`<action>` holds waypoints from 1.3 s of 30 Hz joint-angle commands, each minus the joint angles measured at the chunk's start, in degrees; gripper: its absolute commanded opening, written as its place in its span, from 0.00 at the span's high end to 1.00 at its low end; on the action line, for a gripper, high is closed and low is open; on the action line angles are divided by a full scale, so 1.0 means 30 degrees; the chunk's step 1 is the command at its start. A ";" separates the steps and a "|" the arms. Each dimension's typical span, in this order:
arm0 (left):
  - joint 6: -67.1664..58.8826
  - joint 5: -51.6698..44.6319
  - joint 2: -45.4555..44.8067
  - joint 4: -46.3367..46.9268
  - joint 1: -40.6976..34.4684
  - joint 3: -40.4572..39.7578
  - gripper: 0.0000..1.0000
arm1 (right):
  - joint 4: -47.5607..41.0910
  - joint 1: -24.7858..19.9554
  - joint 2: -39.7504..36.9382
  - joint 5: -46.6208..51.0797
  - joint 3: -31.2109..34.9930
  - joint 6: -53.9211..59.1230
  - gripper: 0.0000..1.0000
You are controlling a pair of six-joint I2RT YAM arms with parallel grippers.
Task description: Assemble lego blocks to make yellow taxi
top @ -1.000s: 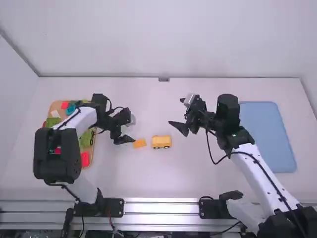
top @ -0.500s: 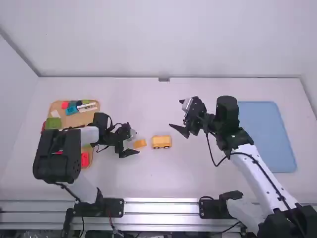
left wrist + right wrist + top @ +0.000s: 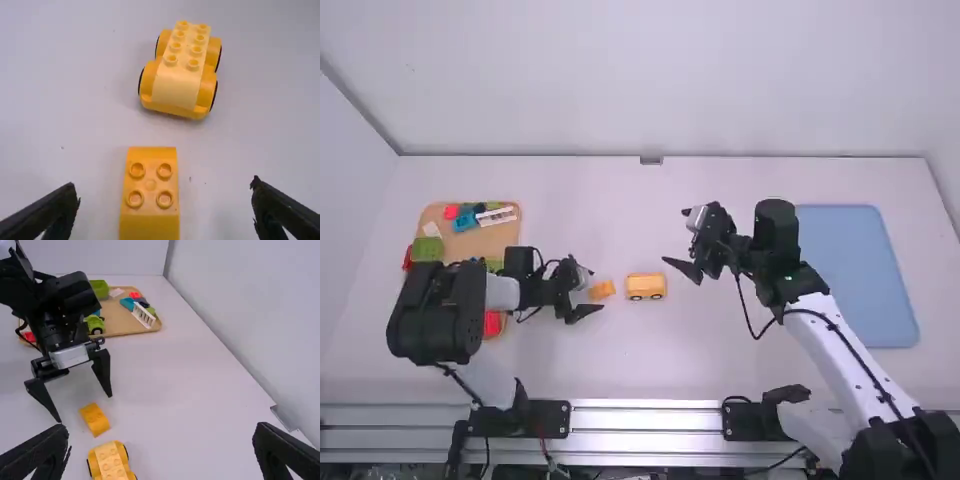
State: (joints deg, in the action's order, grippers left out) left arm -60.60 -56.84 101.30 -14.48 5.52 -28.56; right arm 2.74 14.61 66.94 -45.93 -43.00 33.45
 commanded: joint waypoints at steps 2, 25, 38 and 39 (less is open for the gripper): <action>0.0262 -0.0197 0.0743 -0.0444 -0.0080 0.0204 0.19 | 0.0029 0.0022 -0.0204 -0.0117 0.0109 0.0015 0.02; 0.0109 0.0794 0.1938 -0.1559 -0.0444 -0.0204 0.64 | 0.0954 0.1005 -0.0204 -0.0197 0.0109 0.0867 0.02; -0.0109 0.0750 0.1931 -0.1821 -0.0415 -0.0561 0.68 | 0.0947 0.0452 -0.0204 -0.0248 0.0117 0.0801 0.02; -0.0095 0.0765 0.1931 -0.1778 -0.0474 -0.0627 0.62 | 0.0940 0.0386 -0.0204 -0.0248 0.0117 0.0801 0.02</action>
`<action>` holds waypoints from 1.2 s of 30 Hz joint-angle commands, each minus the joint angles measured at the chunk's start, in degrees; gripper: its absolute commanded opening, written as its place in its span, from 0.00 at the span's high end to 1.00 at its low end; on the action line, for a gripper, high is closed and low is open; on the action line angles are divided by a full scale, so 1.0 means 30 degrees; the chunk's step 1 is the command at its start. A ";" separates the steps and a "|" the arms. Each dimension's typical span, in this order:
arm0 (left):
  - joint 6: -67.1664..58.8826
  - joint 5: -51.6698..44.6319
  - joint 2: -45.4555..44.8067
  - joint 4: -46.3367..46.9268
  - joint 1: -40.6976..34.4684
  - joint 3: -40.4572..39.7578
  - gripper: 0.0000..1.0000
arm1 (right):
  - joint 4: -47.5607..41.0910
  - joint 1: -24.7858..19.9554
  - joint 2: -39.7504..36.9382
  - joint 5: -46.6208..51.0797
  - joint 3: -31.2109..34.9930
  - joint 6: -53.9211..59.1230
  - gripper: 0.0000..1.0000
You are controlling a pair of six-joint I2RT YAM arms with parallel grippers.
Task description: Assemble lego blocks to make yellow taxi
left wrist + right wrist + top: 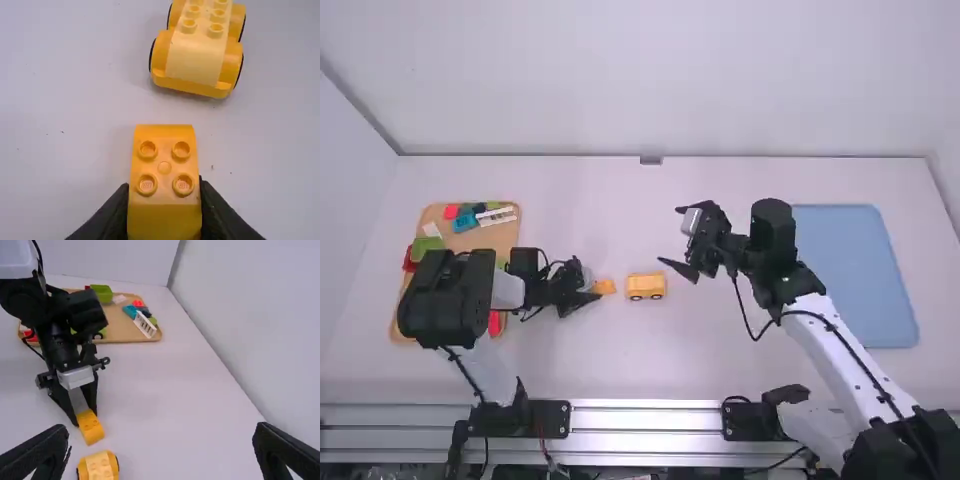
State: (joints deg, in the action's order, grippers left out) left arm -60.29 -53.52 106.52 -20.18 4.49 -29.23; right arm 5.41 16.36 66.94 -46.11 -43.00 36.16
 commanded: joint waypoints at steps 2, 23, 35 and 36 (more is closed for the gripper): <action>-0.0197 -0.0364 0.0189 0.0131 -0.0080 -0.0510 0.54 | 0.0051 -0.0240 -0.0204 -0.0182 0.0117 -0.0102 0.02; 0.0809 0.2149 0.0189 0.0568 -0.0794 -0.0663 0.70 | -0.0306 -0.0321 -0.0204 -0.0197 0.0117 -0.0109 0.02; 0.0648 -0.0044 -0.3483 0.2412 -0.0852 -0.0911 0.72 | -0.1596 -0.0896 -0.0211 0.1683 0.0117 -0.0066 0.02; 0.0648 -0.0393 -0.4138 0.2929 -0.0889 -0.1027 0.73 | -0.2047 -0.1137 -0.0211 0.1668 0.0117 0.0138 0.02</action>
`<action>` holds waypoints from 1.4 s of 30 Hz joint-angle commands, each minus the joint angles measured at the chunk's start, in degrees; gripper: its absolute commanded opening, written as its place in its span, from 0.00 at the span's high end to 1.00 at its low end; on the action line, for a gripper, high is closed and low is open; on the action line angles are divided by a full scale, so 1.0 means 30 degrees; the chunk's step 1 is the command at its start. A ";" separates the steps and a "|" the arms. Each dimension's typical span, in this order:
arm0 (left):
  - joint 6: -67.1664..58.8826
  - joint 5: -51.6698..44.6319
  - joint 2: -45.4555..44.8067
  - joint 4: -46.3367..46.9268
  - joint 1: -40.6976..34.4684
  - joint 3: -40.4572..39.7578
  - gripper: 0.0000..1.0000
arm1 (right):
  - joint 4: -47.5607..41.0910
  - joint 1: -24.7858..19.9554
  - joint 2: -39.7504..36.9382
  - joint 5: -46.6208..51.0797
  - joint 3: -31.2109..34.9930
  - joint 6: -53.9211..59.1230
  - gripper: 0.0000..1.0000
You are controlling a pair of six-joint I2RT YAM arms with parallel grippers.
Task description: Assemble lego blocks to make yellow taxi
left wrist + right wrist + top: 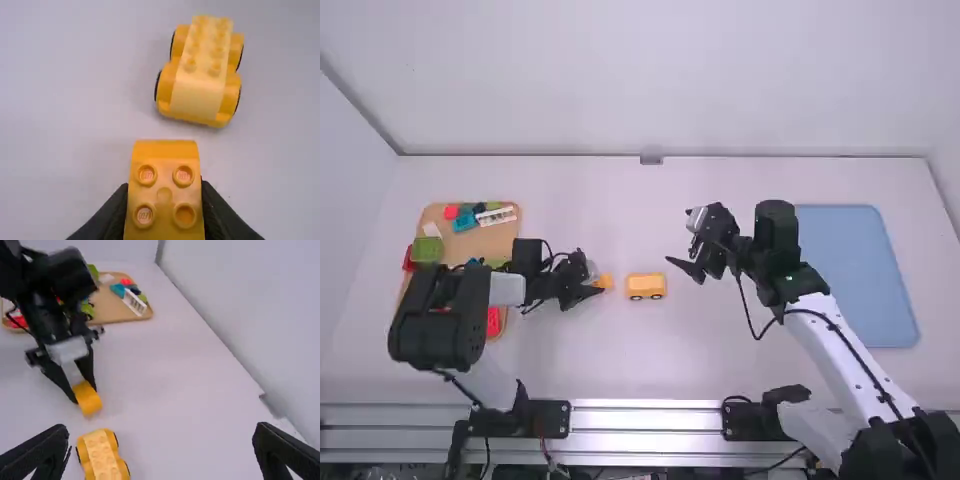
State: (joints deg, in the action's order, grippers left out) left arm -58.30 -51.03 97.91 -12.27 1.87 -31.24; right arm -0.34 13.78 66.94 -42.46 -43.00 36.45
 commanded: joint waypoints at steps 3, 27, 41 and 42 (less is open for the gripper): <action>-0.0066 -0.1989 -0.2871 0.1413 -0.0342 -0.0648 0.72 | -0.2098 -0.0903 -0.0146 0.0168 0.0211 0.1945 0.02; 0.1574 -0.1668 -0.2718 -0.0219 -0.3563 -0.0743 0.76 | 1.4761 -0.0058 1.6065 -0.8896 0.2987 0.4014 0.02; 0.2586 -0.1632 -0.1377 -0.1596 -0.3985 -0.0750 0.76 | 1.4098 0.0568 1.8695 -0.8240 0.1355 0.5158 0.02; 0.2586 -0.1632 -0.1384 -0.1668 -0.3985 -0.0750 0.76 | 1.4098 0.0656 1.8695 -0.7737 0.1501 0.5166 0.02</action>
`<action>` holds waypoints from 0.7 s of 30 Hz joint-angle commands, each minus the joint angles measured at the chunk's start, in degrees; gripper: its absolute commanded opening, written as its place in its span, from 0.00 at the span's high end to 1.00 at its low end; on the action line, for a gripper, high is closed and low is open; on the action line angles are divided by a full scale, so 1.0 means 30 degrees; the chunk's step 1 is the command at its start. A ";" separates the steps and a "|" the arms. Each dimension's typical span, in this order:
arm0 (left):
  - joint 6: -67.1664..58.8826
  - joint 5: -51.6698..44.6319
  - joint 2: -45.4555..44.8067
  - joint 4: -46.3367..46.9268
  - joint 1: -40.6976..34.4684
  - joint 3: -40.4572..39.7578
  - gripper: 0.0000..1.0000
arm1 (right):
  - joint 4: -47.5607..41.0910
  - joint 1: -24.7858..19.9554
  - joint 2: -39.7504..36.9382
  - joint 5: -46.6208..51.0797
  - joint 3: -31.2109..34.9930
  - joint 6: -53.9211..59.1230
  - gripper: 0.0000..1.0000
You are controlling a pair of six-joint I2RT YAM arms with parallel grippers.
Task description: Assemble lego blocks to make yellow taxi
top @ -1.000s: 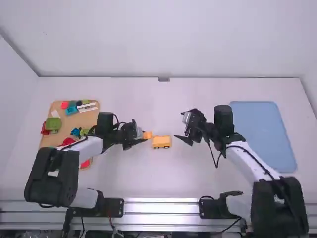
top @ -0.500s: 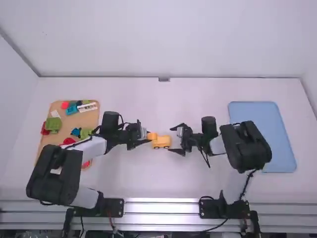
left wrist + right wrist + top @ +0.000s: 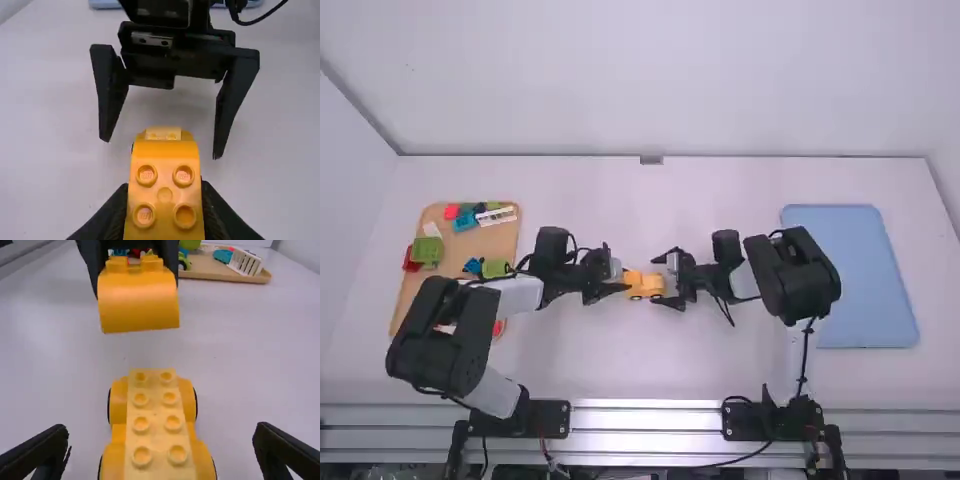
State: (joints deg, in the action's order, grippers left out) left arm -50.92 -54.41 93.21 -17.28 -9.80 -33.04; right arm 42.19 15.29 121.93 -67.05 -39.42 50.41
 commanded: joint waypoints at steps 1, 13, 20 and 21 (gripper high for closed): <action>0.0189 -0.0503 0.0182 -0.0095 -0.0095 -0.0153 0.76 | -0.0051 0.0248 0.0364 0.0918 0.0430 0.0495 0.02; 0.0182 -0.0561 0.0189 -0.0044 -0.0240 -0.0153 0.81 | -0.2616 0.0860 0.0364 0.2732 -0.0721 0.1887 0.10; 0.0189 -0.0503 0.0765 -0.0648 -0.0372 -0.0153 0.81 | -0.3228 0.0940 0.0364 0.2674 -0.0984 0.2295 0.17; 0.0189 -0.0525 0.0889 -0.0736 -0.0430 -0.0153 0.82 | -0.3242 0.0962 0.0364 0.2696 -0.0984 0.2288 0.19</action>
State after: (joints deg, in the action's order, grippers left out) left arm -50.54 -54.41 94.45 -19.31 -10.50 -33.06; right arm 32.45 17.80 121.97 -58.72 -41.67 56.60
